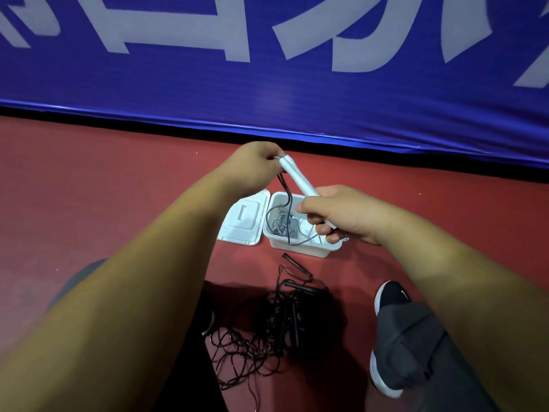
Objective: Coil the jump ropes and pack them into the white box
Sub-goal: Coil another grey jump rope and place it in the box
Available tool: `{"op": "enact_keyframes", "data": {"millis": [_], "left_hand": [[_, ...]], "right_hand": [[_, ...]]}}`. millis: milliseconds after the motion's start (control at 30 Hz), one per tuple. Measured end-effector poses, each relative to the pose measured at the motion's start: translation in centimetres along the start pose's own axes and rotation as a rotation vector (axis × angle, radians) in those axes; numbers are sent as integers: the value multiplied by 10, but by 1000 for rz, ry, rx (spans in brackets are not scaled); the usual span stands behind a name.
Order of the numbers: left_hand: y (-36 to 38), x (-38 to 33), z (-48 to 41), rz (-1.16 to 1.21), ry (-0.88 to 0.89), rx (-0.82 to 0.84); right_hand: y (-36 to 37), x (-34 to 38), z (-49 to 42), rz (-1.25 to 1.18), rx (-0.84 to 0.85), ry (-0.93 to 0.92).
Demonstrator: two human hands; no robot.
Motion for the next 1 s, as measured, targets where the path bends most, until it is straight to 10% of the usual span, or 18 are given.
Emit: {"op": "enact_keyframes", "data": {"millis": [433, 767, 1000], "left_hand": [[12, -7, 1, 154, -39, 9], [7, -17, 12, 695, -91, 316], [-7, -28, 17, 591, 16, 151]], "right_hand": [[-26, 4, 3, 424, -429, -54], [-43, 10, 9, 268, -518, -98], [-35, 18, 9, 111, -464, -164]]}}
Point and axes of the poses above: each hand's wrist, its own z-axis away from the middle knuckle, its own y-axis out of the palm, x = y × z, the point moved 6 cm from there along -z, towards the middle knuckle, and after that the axes turned 10 degrees about z, right-handed, at the moved point
